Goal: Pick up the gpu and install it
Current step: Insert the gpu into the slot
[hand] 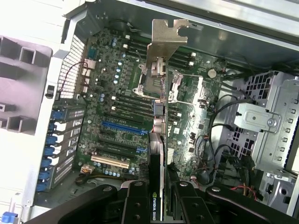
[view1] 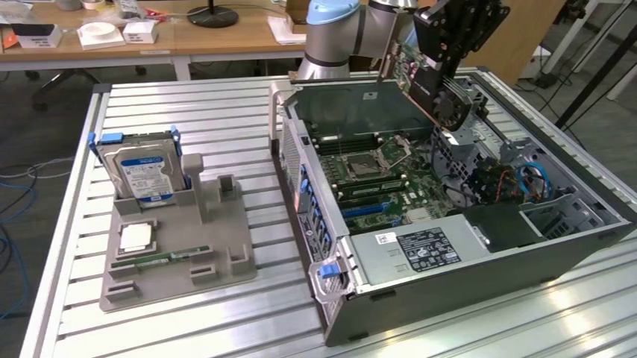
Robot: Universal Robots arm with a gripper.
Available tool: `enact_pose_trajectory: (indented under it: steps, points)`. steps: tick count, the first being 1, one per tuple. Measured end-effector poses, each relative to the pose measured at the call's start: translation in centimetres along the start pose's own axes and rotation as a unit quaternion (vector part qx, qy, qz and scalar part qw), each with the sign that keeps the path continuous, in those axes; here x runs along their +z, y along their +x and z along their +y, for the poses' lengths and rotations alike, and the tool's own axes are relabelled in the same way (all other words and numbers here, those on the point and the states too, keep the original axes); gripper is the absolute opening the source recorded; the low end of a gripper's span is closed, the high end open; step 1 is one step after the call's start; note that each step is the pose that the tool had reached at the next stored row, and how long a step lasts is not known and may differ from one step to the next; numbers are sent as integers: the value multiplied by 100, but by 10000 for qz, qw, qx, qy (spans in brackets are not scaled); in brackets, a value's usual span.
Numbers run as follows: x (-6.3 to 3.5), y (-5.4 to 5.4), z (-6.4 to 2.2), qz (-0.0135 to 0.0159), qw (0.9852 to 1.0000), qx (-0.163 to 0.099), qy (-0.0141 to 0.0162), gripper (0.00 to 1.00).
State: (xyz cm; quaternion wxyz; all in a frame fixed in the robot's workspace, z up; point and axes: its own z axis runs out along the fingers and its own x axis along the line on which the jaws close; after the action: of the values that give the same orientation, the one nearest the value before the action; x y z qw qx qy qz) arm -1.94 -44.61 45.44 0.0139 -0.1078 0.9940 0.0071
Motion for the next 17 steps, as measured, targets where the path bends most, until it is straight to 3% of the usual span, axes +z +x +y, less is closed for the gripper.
enact_pose_trajectory:
  steps: [17]
  points:
    - [0, 0, 0, 1, 9999, -105, -3, 25]
